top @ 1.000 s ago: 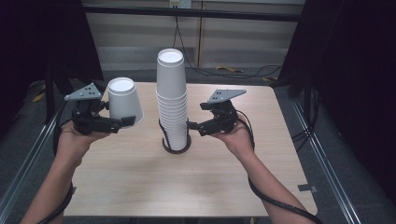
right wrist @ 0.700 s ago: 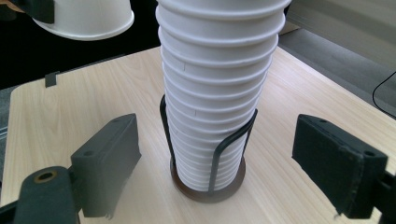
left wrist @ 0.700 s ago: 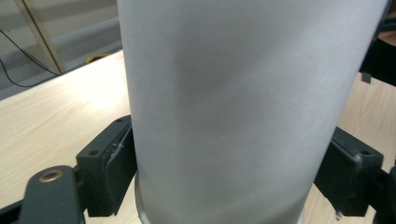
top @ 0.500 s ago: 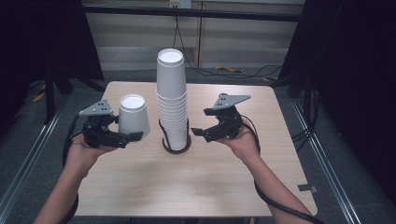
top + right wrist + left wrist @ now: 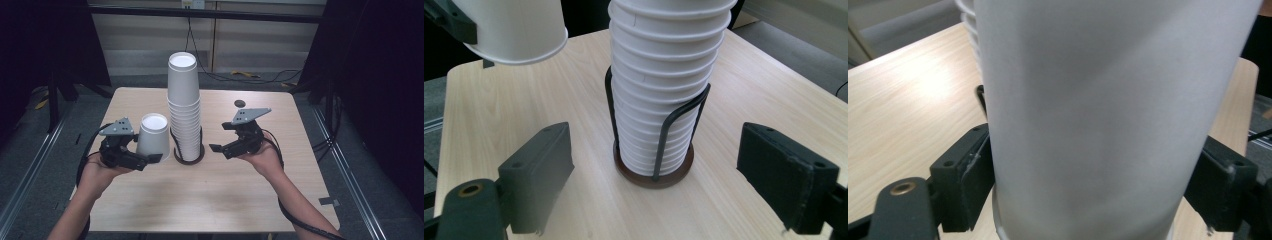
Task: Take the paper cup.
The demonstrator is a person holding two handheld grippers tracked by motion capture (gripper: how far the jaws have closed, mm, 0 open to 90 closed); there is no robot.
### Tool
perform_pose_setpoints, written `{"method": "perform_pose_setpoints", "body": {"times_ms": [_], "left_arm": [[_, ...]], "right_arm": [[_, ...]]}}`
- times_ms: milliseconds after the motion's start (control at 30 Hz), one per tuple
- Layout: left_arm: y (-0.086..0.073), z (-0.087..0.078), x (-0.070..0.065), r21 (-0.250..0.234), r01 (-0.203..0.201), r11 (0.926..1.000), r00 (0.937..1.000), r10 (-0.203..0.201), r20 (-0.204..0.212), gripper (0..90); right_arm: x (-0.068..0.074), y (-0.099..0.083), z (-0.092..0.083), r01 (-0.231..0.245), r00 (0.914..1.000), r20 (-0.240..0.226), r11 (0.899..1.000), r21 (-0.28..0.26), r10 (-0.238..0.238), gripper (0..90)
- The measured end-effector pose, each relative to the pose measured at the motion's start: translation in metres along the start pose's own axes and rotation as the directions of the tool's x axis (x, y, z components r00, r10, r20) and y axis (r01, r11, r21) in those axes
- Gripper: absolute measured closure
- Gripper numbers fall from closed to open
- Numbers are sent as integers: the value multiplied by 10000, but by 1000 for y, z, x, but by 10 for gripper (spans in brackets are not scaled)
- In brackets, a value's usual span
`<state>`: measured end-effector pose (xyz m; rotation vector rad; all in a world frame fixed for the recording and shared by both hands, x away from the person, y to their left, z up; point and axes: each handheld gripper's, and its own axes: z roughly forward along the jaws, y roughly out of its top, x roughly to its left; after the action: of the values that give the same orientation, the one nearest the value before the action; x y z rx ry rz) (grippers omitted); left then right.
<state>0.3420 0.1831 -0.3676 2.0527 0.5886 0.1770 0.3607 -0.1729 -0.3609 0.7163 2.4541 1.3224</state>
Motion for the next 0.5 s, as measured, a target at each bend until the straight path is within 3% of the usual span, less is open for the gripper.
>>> {"method": "perform_pose_setpoints", "body": {"times_ms": [500], "left_arm": [[4, 31, -31, 847, -822, 9930, 9930, 744, 914, 172]], "right_arm": [[1, -16, -6, 247, 9992, -310, 9990, 371, -236, 142]]}}
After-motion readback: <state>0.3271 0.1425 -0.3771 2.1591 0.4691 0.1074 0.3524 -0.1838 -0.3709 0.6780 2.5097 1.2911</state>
